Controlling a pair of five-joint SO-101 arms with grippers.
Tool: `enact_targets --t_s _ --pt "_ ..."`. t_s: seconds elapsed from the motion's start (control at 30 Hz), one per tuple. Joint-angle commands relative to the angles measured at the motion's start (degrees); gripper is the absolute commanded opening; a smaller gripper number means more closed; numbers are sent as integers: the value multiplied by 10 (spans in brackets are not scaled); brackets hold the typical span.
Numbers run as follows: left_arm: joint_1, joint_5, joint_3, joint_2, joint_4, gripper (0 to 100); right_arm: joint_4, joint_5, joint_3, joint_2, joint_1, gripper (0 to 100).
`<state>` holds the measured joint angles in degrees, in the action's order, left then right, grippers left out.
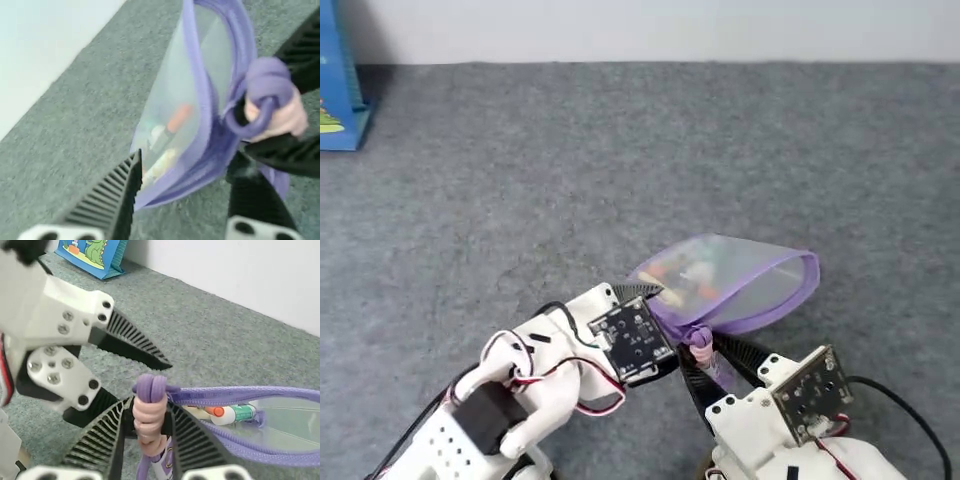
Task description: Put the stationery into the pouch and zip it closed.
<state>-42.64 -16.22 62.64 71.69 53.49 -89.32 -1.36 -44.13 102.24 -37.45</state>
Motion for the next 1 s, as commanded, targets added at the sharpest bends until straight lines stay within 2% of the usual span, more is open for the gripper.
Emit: enact_targets --t_s 0.0,0.13,0.4,0.57,0.63,0.8,0.97 --pt "-17 5 9 5 -32 233 10 6 34 -11 1 7" --pt "-23 5 11 5 -31 190 10 6 34 -11 1 7" --pt "-20 4 8 11 -31 17 10 4 34 -11 6 7" --pt "-20 7 7 11 -7 11 10 3 34 -11 7 7" --pt "-20 7 -7 11 19 10 13 2 34 -13 28 7" --pt "-20 8 -64 11 102 10 22 -27 32 -18 138 7" --pt "-20 8 -79 11 127 9 24 -57 32 -18 202 7"
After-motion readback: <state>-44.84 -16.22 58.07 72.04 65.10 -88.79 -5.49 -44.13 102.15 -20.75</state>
